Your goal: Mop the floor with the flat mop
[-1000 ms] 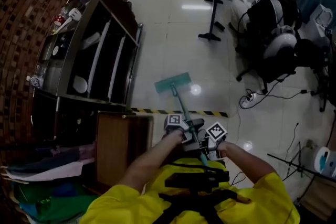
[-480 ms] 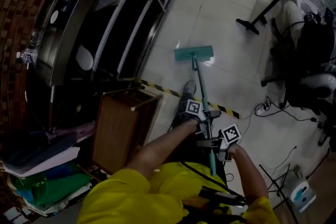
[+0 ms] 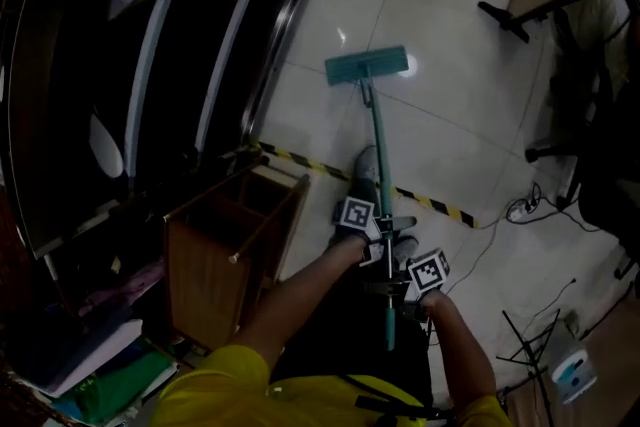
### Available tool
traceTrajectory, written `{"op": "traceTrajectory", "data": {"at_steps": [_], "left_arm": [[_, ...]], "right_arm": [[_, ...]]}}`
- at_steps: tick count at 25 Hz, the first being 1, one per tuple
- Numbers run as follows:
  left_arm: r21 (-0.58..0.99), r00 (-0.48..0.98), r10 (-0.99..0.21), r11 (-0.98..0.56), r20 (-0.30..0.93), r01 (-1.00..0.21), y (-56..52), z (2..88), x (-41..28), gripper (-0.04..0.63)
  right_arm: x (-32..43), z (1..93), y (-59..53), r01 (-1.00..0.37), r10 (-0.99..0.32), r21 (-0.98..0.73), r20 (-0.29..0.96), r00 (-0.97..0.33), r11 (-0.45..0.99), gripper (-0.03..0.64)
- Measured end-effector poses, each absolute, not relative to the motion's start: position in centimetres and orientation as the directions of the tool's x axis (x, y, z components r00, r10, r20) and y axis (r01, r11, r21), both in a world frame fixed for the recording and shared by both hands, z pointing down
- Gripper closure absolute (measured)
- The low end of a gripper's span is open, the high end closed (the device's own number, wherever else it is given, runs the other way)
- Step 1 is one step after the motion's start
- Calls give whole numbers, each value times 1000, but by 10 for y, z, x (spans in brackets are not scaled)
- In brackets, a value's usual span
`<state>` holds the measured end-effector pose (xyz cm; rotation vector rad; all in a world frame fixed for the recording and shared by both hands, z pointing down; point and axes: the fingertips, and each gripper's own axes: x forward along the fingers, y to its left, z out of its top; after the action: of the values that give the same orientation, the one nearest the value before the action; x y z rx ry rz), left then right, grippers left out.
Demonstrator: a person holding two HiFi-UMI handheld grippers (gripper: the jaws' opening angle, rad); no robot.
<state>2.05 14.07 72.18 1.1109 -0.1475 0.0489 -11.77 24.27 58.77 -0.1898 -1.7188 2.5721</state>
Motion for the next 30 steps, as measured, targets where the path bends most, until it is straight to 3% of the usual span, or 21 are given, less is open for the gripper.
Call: {"op": "traceTrajectory", "data": {"at_steps": [9,14,17,21,27,30], "left_arm": [[901,992,-60,428,111,-75,28,762,13,538],[933,991,-82,354,104,-68,-80,790,8,540],[948,992,-44,302,119,-100,-112,805,5,541],[947,987,-23,288,159,-146,-78,803,1,551],[889,978,19,413,209,-198,74,745,12,555],[877,983,-15,456,182,-155,130,720,25,563]], "right_arm": [[-122,661,144,-3,121,-948,-38,-992,-320,572],[-121,693,31,89,-72,-945,-70,-995,-314,581],[-126,700,-1,105,-103,-953,-79,-992,-282,581],[-136,687,36,89,-44,-944,-79,-996,-319,598],[-121,609,170,139,-66,-899,-122,-990,-416,588],[-108,586,223,100,-32,-893,-95,-995,-439,577]]}}
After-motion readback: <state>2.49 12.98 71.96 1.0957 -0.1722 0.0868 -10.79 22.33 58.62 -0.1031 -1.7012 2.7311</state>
